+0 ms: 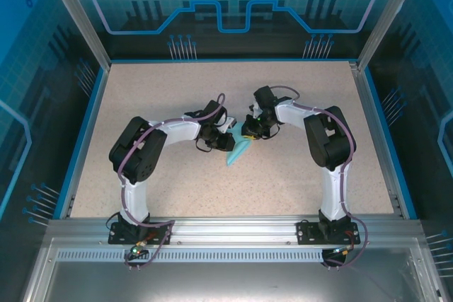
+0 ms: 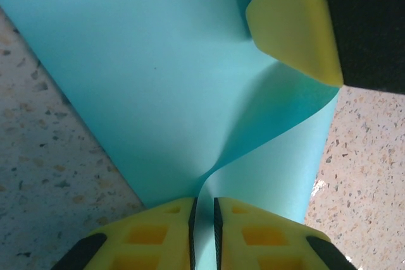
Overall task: Fold a paper plane with a square sheet of paper (pick it up from the middle)
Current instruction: Third fold the triangle at the center of the table.
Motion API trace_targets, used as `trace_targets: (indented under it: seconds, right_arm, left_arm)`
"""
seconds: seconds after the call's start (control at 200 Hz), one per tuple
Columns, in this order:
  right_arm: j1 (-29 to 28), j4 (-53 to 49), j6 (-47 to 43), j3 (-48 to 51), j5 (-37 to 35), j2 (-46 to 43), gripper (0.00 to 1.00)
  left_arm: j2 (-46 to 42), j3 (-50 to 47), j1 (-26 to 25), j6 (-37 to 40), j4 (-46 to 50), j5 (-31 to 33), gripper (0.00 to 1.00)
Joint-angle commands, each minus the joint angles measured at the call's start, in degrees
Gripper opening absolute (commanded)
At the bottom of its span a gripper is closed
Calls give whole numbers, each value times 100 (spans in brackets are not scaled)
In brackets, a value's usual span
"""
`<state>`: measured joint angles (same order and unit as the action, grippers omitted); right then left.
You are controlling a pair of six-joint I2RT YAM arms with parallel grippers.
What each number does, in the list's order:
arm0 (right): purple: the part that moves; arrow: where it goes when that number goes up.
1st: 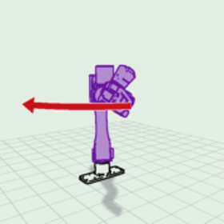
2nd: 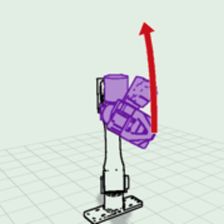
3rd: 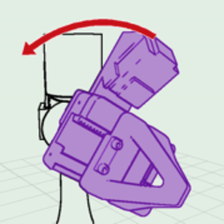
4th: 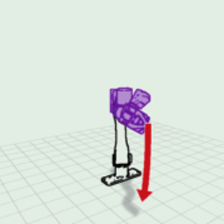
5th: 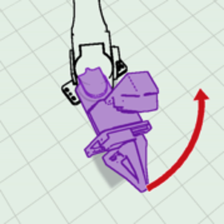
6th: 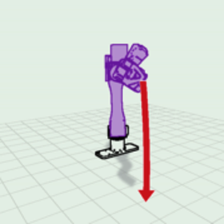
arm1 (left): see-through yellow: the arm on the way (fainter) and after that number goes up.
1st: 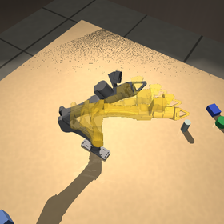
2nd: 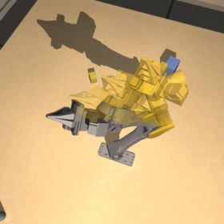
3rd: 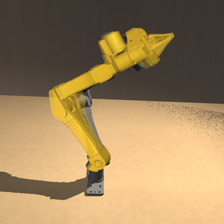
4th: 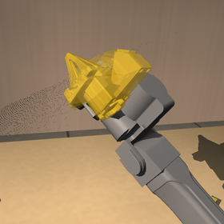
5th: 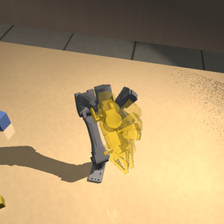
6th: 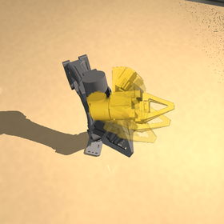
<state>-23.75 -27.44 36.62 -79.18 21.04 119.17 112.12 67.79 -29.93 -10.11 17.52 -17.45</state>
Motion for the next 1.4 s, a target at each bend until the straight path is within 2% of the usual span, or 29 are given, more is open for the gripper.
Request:
trace_targets:
  seconds: [0.0, 0.225, 0.4, 0.49, 0.7, 0.885, 1.1, 1.395]
  right_arm:
    - [-86, -24, 95, 43, 49, 47, 16]
    - [131, 183, 287, 294, 13, -564, 18]
    - [353, 711, 497, 1023, 82, -1396, 20]
    - [311, 1154, 706, 1488, 231, -1746, 17]
    - [-313, 2589, 1558, 2792, 272, -2278, 11]
    - [-819, 3728, 2284, 3590, 174, -2429, 9]
    - [-1239, 3949, 2454, 3618, -23, -2317, 9]
    - [-1350, 4179, 2574, 3540, 48, -2009, 10]
  left_arm:
    - [175, 16, 46, 167, 67, 27, 18]
    - [153, -108, 46, 167, 36, 47, 18]
    - [140, -140, 41, 176, 32, 64, 17]
    - [144, -128, 42, 178, 28, 51, 17]
    - [153, -108, 44, 197, 44, 57, 17]
    - [170, -117, 42, 195, 39, 40, 17]
    - [193, -82, 40, 199, 75, 23, 17]
    - [205, -95, 46, 219, 75, 31, 17]
